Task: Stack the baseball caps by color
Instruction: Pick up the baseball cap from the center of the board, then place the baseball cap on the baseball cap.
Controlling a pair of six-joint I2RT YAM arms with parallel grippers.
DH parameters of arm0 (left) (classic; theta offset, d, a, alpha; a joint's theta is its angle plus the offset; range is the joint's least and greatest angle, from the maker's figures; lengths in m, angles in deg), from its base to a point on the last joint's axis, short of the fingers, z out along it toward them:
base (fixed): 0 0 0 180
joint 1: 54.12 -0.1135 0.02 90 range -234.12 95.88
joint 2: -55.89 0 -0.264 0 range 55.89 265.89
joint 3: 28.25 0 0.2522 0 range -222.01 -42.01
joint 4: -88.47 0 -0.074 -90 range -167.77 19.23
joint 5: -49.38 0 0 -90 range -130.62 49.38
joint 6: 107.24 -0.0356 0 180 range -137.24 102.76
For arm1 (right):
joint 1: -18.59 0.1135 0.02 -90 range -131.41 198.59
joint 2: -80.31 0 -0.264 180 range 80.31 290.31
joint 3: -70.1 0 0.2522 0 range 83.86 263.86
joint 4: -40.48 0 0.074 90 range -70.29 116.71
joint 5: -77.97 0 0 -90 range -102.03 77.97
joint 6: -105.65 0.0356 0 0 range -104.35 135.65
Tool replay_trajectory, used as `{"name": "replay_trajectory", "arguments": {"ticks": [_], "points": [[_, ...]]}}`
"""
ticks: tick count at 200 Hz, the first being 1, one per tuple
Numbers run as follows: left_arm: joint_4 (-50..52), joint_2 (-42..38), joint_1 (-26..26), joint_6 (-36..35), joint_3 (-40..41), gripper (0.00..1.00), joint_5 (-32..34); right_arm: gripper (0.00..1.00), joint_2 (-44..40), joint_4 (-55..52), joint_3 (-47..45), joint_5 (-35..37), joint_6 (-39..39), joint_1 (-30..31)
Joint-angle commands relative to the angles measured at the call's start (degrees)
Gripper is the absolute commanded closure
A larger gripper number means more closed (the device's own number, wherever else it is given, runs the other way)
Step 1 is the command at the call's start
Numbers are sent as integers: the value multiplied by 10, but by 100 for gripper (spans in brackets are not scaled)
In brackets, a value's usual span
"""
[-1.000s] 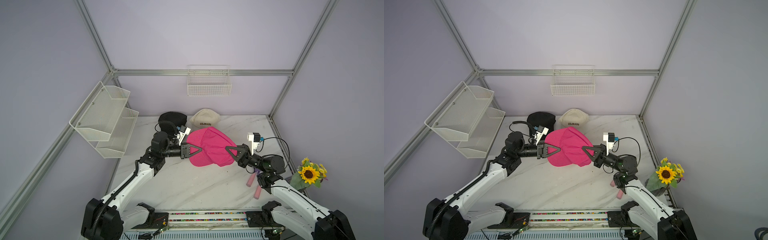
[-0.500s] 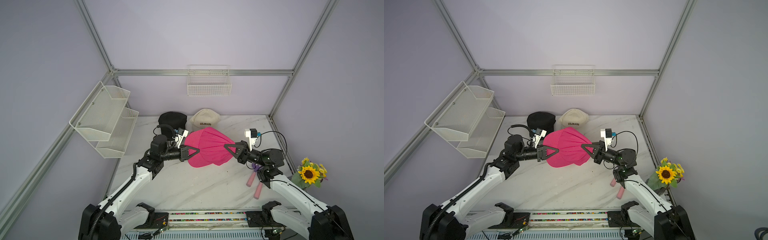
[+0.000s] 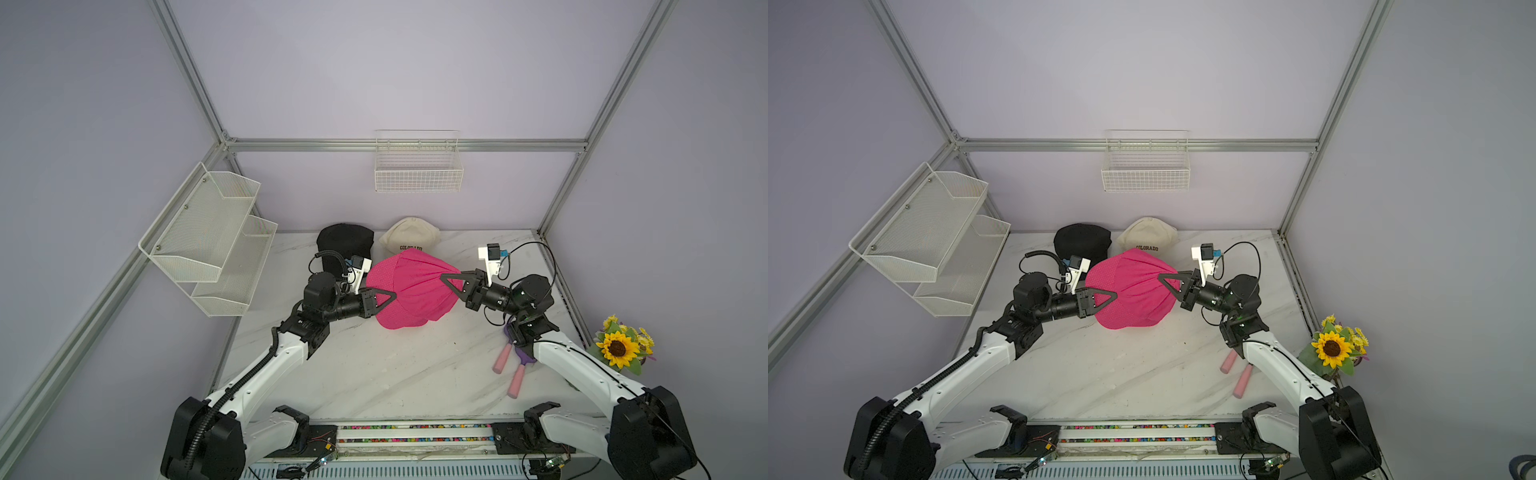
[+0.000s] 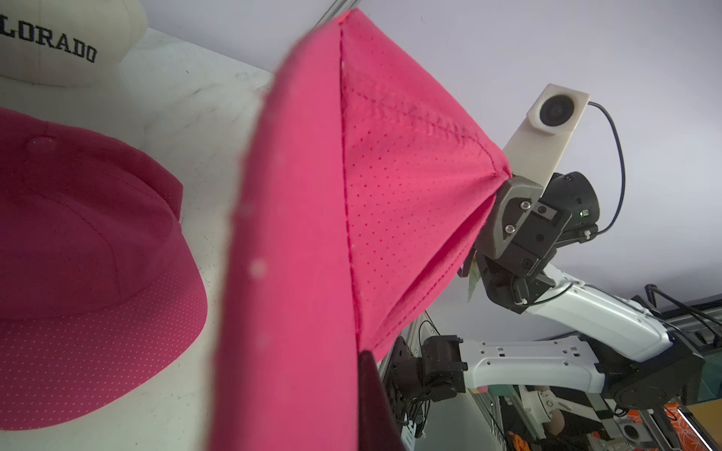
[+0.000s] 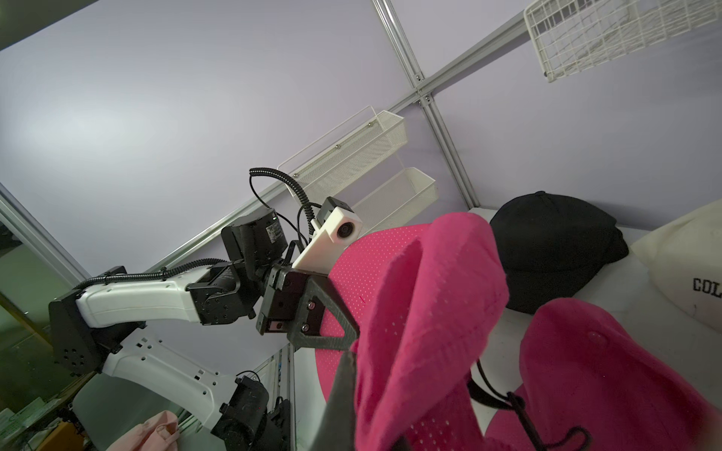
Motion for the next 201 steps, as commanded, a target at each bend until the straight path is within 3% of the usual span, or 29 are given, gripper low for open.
{"name": "replay_trajectory", "arguments": {"ticks": [1, 43, 54, 72, 92, 107, 124, 159, 201], "points": [[34, 14, -9, 19, 8, 100, 108, 100, -5, 21, 45, 37, -41, -13], [23, 24, 11, 20, 12, 100, 169, 100, 18, 5, 73, 38, -77, -11], [12, 27, 12, 27, 17, 95, 183, 100, 23, -26, 89, 42, -113, -8], [-14, 30, 12, 32, 26, 76, 194, 100, 31, -94, 125, 65, -200, -3], [-8, 12, 12, 20, 29, 47, 237, 100, 55, -177, 169, 107, -299, 11], [-4, -14, 13, 4, 35, 21, 283, 100, 75, -233, 204, 123, -365, 15], [6, -47, 11, -8, 49, 1, 361, 100, 103, -285, 248, 127, -424, 18], [38, -93, -3, -2, 76, 0, 496, 100, 180, -455, 370, 148, -567, 27], [88, -97, -13, -28, 70, 0, 525, 100, 226, -594, 473, 123, -729, 46]]}}
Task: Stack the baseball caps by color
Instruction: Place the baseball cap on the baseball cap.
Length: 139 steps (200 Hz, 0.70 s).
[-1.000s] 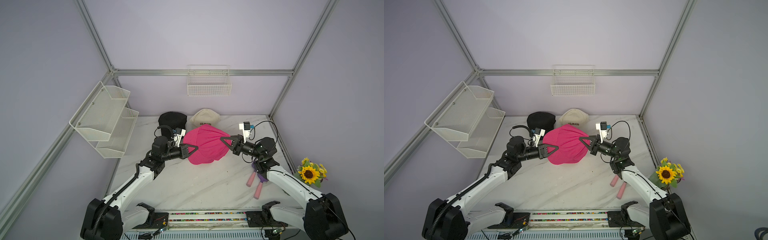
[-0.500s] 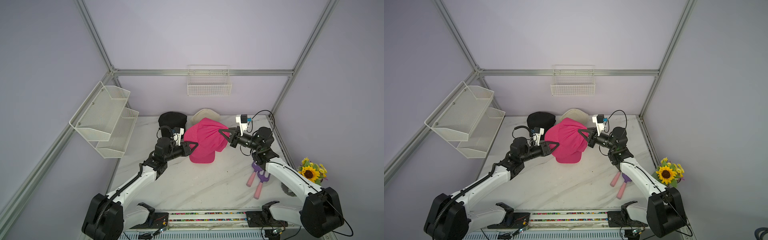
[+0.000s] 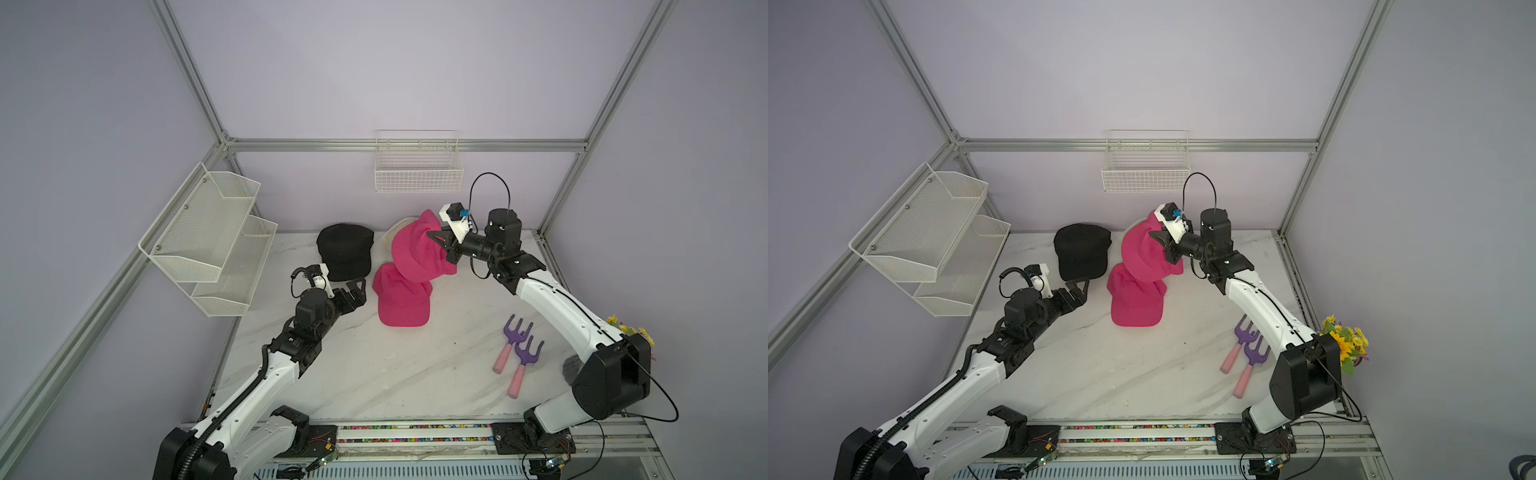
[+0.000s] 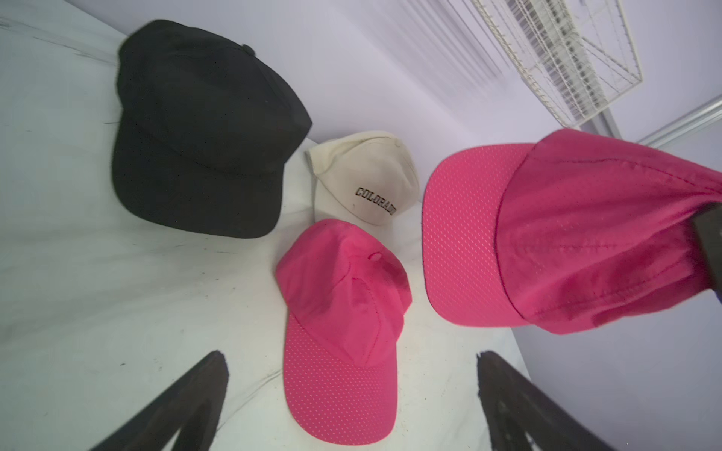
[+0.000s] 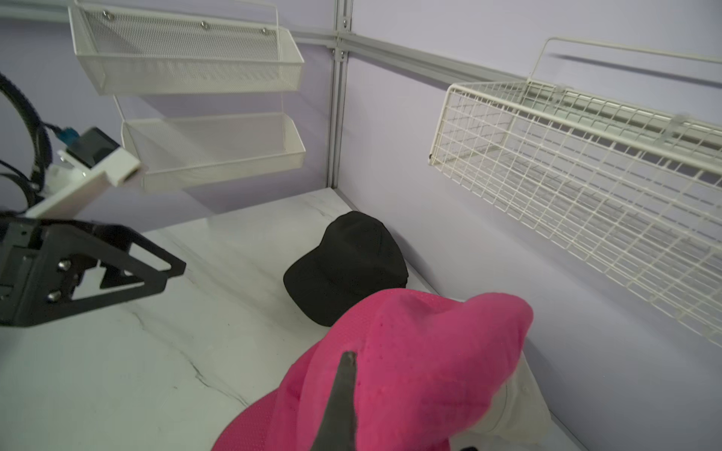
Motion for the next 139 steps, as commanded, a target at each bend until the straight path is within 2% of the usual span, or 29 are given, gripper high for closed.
{"name": "replay_trajectory", "arguments": {"ticks": [1, 50, 78, 122, 139], "points": [[27, -4, -5, -23, -4, 0, 56, 100, 2, -117, 46, -18, -149, 15], [12, -1, -18, -18, 18, 0, 67, 100, 16, -142, 48, -65, -294, 31], [8, 18, -30, -20, 15, 0, 64, 100, 49, -227, 75, -121, -370, 37], [-6, 64, -45, -15, -9, 0, 17, 100, 99, -293, 112, -87, -425, 54], [33, 86, -48, 9, -41, 0, 19, 100, 124, -318, 140, -88, -452, 62]]}}
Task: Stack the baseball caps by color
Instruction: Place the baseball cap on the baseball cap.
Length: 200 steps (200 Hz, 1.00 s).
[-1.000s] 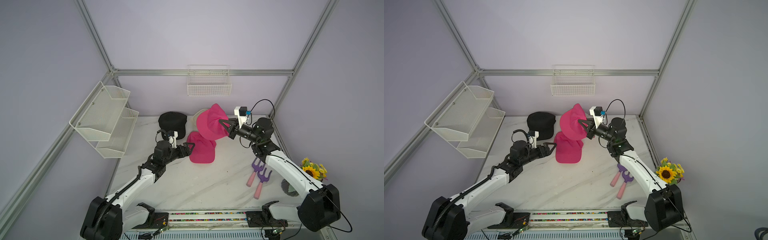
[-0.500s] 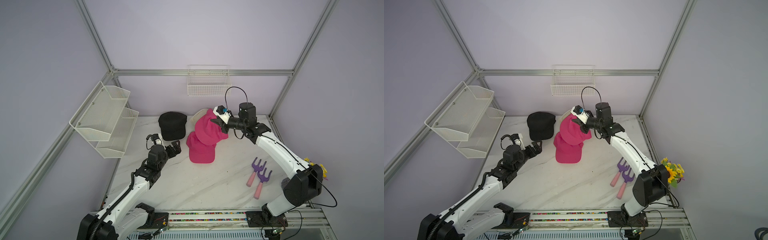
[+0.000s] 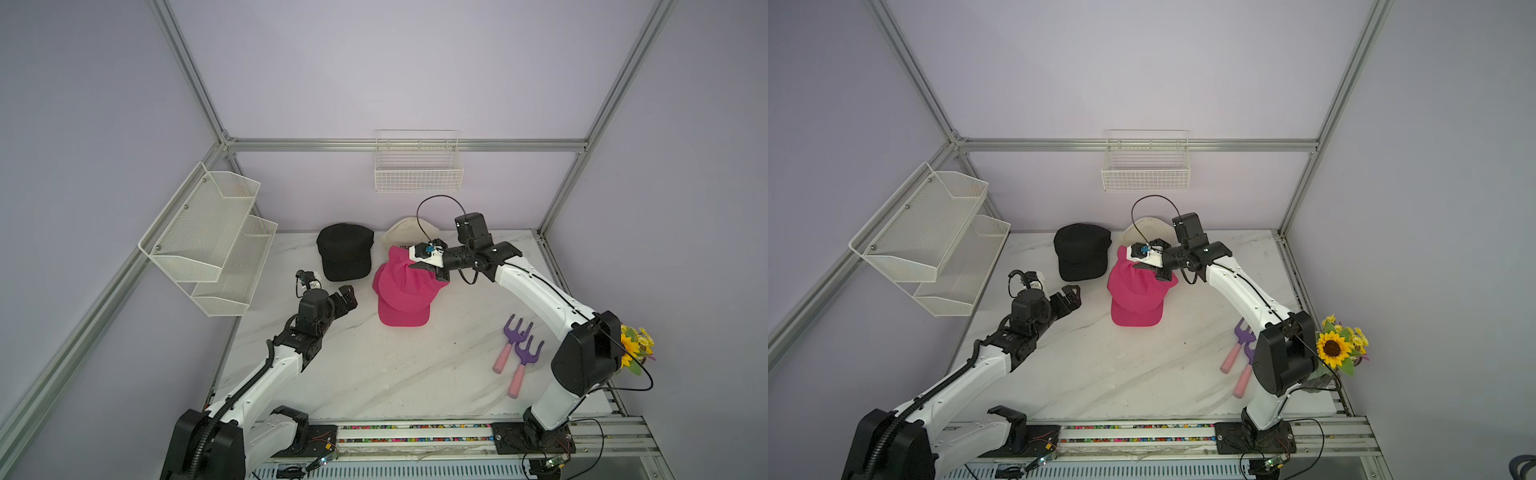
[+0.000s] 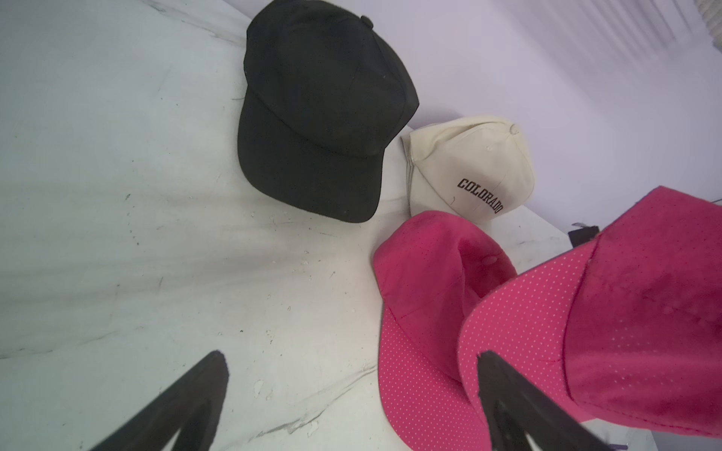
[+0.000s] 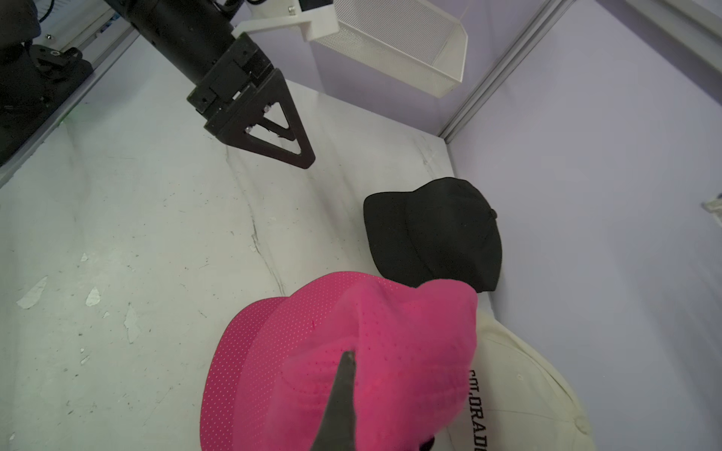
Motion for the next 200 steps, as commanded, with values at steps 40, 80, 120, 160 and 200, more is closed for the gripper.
{"name": "replay_trajectory", "arguments": {"ticks": [40, 80, 120, 160, 200], "points": [[23, 48, -9, 47, -85, 0, 6, 100, 101, -135, 129, 11, -113, 25], [53, 71, -12, 42, -118, 0, 31, 100, 162, -198, 201, 59, -140, 25], [7, 91, -15, 12, -123, 0, -51, 76, 231, -160, 276, 111, -85, 14], [-35, 119, -15, -26, -122, 0, -153, 23, 202, 55, 212, 185, 68, 14], [-117, 127, -15, -41, -77, 0, -203, 3, 77, 341, 44, 317, 311, 12]]}}
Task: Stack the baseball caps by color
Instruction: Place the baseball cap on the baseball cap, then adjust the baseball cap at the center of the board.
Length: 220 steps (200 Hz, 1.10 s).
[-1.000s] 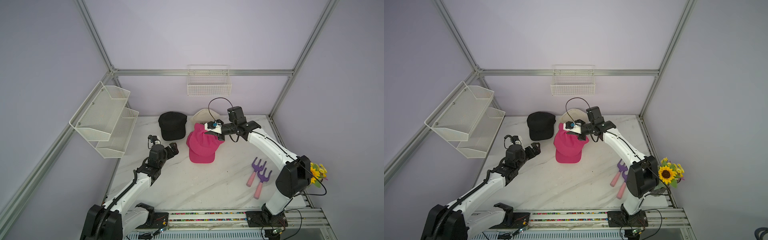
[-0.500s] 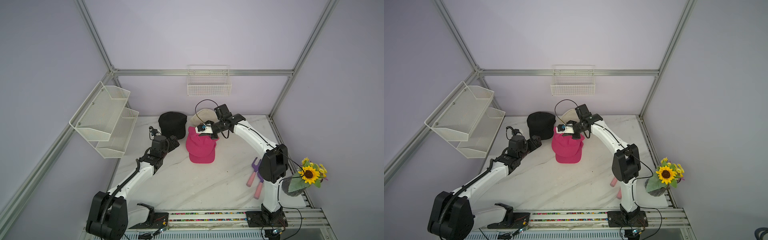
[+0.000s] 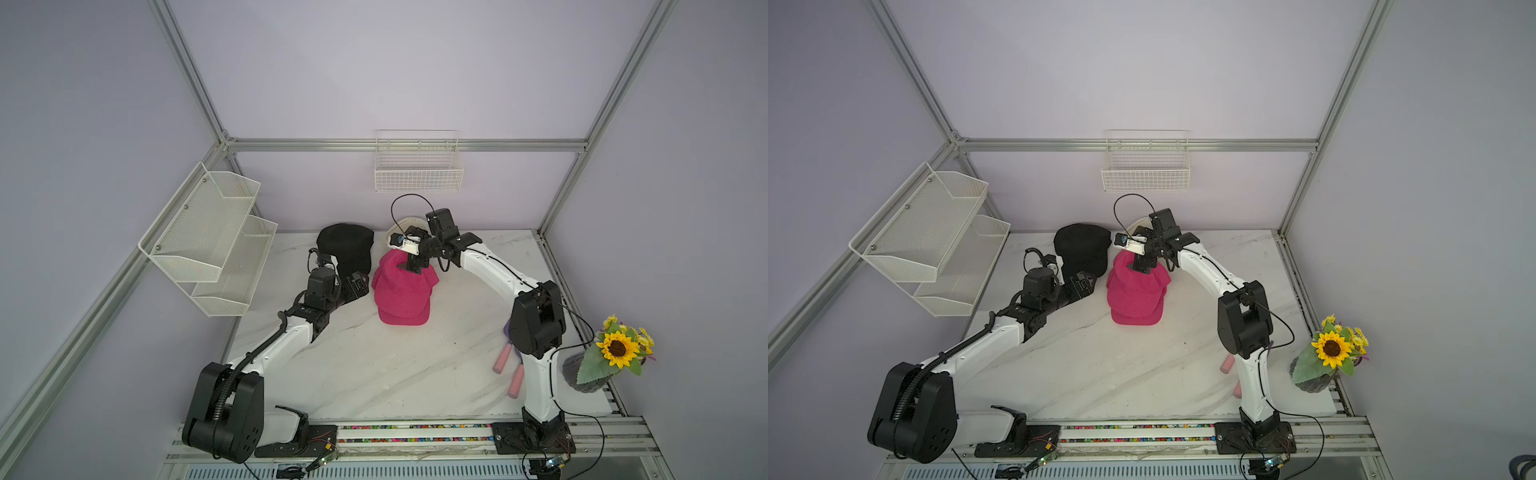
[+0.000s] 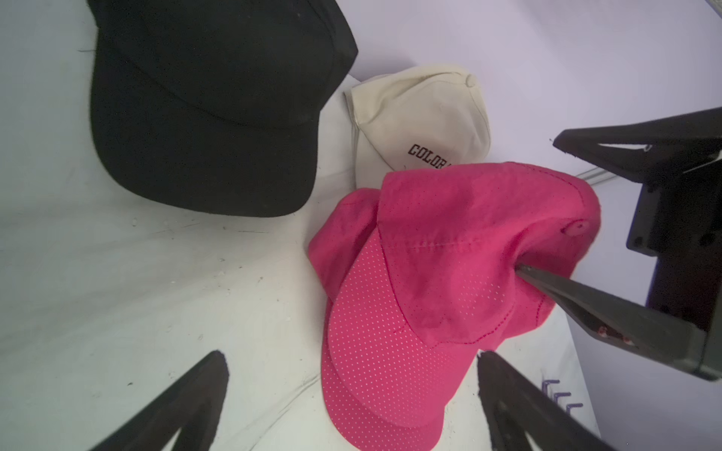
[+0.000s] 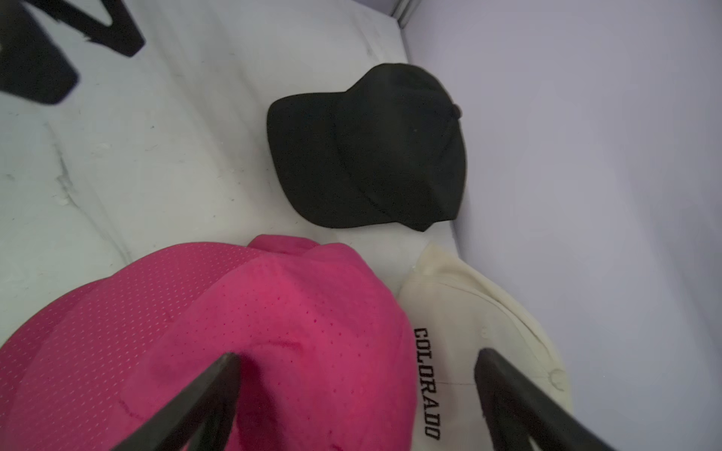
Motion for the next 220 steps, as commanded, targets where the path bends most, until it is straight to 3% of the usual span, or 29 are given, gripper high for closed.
{"name": "replay_trajectory", "arguments": {"ticks": [1, 39, 63, 82, 116, 141, 194, 220], "points": [[-92, -4, -2, -22, 26, 0, -52, 3, -92, 227, -69, 105, 207, -4], [-104, 36, -5, -31, 25, 0, -105, 3, -230, 406, -292, 163, 503, -13], [-84, 104, -6, -50, -8, 0, -147, 3, -306, 427, -414, 105, 645, -28], [-112, 134, -8, -53, -9, 0, -149, 3, -347, 444, -500, 68, 712, -36], [-155, 209, -21, -55, -44, 0, -237, 3, -340, 538, -609, 33, 784, -39], [-233, 239, -22, -53, -27, 0, -236, 3, -286, 638, -649, 29, 804, -40], [-215, 286, -27, -97, -80, 0, -258, 3, -174, 755, -665, 30, 839, -41], [-239, 293, -27, -84, -79, 0, -270, 3, -136, 796, -667, 21, 863, -41]]}}
